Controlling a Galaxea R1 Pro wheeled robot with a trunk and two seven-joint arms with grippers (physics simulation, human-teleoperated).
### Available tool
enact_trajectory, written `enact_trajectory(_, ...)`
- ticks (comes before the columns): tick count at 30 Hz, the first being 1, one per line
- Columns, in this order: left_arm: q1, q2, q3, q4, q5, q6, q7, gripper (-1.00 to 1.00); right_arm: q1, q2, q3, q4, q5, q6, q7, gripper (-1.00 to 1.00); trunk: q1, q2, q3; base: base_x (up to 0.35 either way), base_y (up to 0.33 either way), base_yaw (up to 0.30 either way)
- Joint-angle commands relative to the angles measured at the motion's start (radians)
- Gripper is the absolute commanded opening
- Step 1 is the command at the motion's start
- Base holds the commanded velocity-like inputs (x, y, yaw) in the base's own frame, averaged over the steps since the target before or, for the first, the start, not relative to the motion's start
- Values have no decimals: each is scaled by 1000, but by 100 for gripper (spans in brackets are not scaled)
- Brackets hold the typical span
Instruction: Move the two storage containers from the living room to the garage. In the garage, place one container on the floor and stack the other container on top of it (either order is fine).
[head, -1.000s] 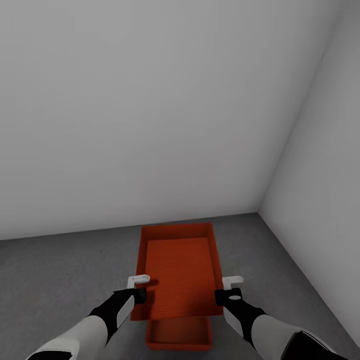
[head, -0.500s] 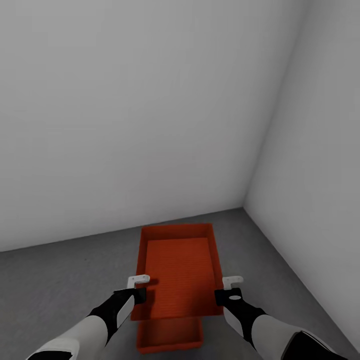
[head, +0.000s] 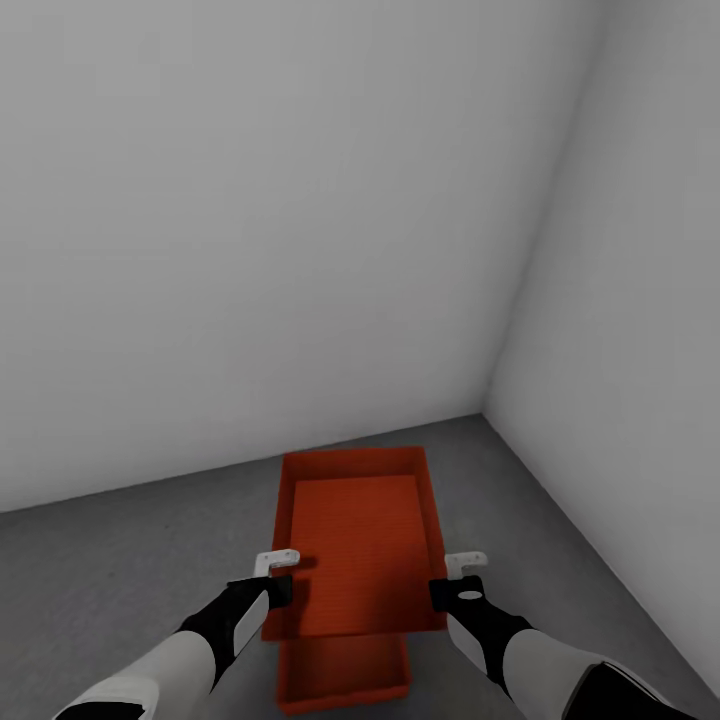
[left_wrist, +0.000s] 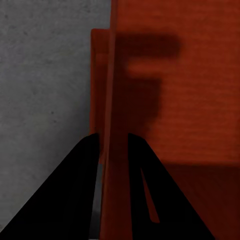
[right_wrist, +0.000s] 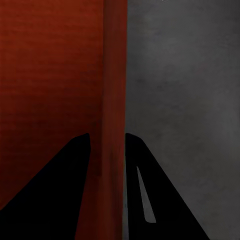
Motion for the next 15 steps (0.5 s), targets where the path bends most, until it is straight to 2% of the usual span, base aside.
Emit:
enact_trajectory(1, -1, 1, 1, -7, 10, 6, 14, -100, -1, -5, -29, 23, -21, 2, -14, -100, 1, -2, -2, 51, 275, 0)
enact_trajectory(5, -1, 1, 1, -7, 10, 6, 14, -100, -1, -5, -28, 23, -21, 2, -14, -100, 1, -2, -2, 19, 119, 0)
enact_trajectory(15, -1, 1, 1, -7, 10, 6, 14, -100, -1, -5, -28, 23, -21, 2, -14, -100, 1, -2, -2, 2, 10, 0)
